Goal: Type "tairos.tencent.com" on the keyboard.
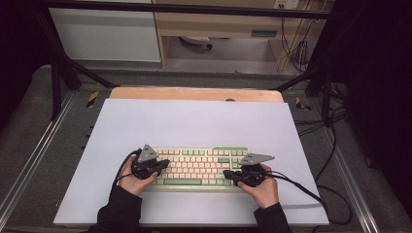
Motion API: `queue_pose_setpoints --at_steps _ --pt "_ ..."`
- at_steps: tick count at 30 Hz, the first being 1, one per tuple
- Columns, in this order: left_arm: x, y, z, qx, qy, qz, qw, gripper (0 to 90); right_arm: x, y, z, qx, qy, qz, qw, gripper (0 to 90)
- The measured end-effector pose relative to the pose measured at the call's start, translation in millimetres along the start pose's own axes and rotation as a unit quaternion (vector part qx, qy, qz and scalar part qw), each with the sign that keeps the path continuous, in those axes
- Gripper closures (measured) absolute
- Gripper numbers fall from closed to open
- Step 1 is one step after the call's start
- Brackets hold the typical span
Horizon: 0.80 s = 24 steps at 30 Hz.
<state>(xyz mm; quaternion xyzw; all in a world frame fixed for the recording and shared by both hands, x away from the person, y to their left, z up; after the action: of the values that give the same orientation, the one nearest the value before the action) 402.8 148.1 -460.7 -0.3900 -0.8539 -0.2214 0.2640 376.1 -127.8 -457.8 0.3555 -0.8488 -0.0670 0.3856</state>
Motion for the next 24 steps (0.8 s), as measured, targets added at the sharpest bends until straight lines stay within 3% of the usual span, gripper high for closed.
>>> queue_pose_setpoints --at_steps 14,24 --pt "12.3 -1.2 2.3 -0.001 -0.008 0.004 1.0000 90.0 -3.3 11.0 -3.5 0.007 0.001 -0.008 0.9999 90.0" --pt "29.2 5.5 20.0 0.004 -0.005 -0.007 0.9999 90.0 -13.8 24.4 -9.0 0.014 0.009 -0.013 0.9998 90.0"
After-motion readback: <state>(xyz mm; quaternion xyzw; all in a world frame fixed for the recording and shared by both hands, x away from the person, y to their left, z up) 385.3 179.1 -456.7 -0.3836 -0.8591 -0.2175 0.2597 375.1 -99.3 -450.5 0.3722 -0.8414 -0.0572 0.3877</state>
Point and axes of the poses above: each handheld gripper's, and its own axes: x roughly backward along the jaws, z roughly out of its underside, y roughly to its left, the point moved 6 cm from there along -x, roughly forward along the jaws, and after that the axes turned 15 degrees about -x, right-handed, at the moved point
